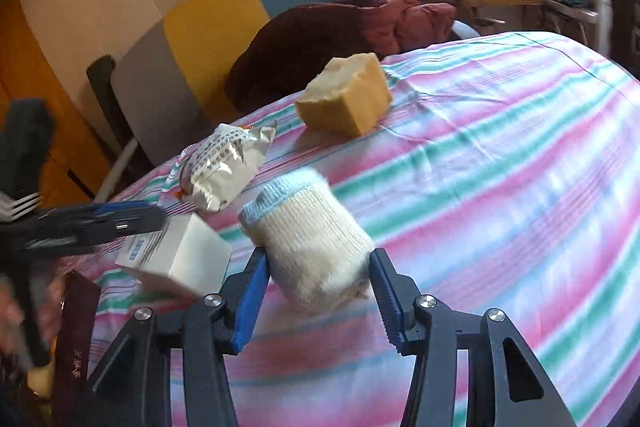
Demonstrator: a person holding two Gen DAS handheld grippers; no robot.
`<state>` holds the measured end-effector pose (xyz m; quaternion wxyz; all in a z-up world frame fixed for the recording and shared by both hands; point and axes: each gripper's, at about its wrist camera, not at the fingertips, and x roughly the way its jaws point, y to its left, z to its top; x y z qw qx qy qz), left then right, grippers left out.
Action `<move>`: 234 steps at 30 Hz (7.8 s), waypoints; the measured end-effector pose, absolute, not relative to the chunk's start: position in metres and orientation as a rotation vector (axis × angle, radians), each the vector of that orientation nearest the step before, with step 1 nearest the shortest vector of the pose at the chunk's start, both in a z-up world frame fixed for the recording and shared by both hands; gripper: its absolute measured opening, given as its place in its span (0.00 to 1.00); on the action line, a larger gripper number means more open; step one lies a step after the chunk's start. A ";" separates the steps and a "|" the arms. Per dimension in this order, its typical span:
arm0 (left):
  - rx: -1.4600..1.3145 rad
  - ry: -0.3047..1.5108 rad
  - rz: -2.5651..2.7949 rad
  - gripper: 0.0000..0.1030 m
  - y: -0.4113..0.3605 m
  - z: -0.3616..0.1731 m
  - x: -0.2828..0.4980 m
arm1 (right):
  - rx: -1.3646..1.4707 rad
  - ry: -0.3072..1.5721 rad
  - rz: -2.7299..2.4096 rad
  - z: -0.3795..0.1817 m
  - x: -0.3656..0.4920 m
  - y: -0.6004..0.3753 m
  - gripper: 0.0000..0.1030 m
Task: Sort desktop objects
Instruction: 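Grasp the white cloth bag with the right tool while the left tool grasps the white box, then carry the cloth bag and white box into the gold tray and open both tools, then move both open tools from the gold tray back to the remaining items, then close the right tool on the yellow sponge while the left tool grasps the snack packet, then lift the yellow sponge with the right tool while the left tool lifts the snack packet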
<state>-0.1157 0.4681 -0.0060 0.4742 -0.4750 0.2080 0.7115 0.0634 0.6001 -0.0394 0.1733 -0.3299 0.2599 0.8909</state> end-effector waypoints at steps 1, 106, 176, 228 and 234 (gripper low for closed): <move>-1.160 0.507 1.714 0.54 0.469 -0.006 -0.114 | -0.923 0.739 2.523 -0.040 0.069 0.597 0.50; -1.391 -0.056 2.274 0.55 0.065 0.008 -0.106 | -1.154 0.943 2.817 0.017 -0.008 0.311 0.52; -1.365 0.281 2.030 0.56 0.343 -0.018 -0.091 | -0.897 0.575 2.225 -0.032 -0.110 0.684 0.68; -1.016 0.727 2.009 0.60 0.537 -0.052 -0.133 | -0.816 0.653 2.400 -0.055 0.006 0.646 0.59; -0.956 0.665 2.084 0.14 0.523 -0.051 -0.132 | -0.820 0.634 2.394 -0.054 0.005 0.645 0.59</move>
